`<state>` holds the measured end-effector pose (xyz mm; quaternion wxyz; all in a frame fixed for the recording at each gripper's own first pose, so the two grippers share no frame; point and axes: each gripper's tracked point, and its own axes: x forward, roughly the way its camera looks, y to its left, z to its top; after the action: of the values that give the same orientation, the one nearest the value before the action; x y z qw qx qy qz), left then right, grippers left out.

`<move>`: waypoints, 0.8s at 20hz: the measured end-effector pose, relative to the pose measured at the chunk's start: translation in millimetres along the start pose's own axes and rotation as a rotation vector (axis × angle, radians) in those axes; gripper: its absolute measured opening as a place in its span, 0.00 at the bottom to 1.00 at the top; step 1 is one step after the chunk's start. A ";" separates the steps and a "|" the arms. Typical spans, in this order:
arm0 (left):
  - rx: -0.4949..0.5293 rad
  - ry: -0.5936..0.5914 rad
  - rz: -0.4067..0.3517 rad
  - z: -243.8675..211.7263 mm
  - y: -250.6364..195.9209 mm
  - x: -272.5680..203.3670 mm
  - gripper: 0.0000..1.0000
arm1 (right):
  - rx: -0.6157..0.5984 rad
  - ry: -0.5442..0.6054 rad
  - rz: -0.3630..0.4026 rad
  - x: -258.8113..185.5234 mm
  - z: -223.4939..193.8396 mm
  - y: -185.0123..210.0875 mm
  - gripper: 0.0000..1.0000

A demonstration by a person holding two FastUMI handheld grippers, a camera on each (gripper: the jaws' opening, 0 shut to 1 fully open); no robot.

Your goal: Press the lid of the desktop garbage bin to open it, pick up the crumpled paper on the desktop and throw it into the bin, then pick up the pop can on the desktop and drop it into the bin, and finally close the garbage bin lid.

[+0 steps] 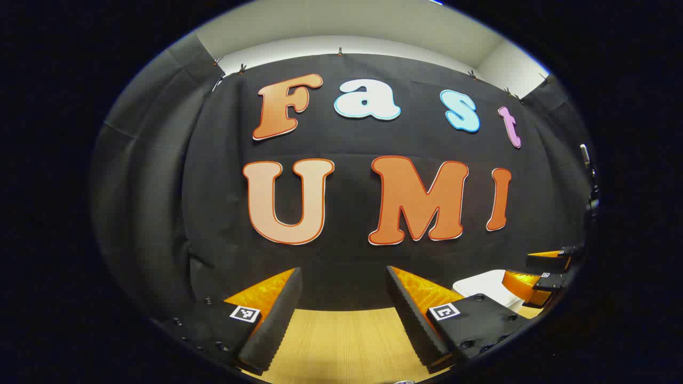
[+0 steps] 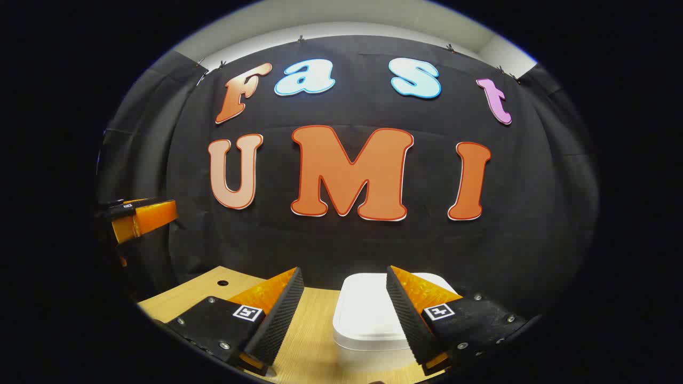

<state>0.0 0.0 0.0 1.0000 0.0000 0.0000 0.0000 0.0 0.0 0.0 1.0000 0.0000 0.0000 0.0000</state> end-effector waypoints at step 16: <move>0.084 -0.014 -0.023 5.3 -8.1 -5.7 1.00 | -0.072 0.031 0.037 -4.2 27.9 -1.7 0.94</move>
<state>-5.7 -8.1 5.3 0.9990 0.0418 -0.0071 -0.0115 -4.2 -1.7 27.9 0.9991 -0.0360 0.0157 0.0185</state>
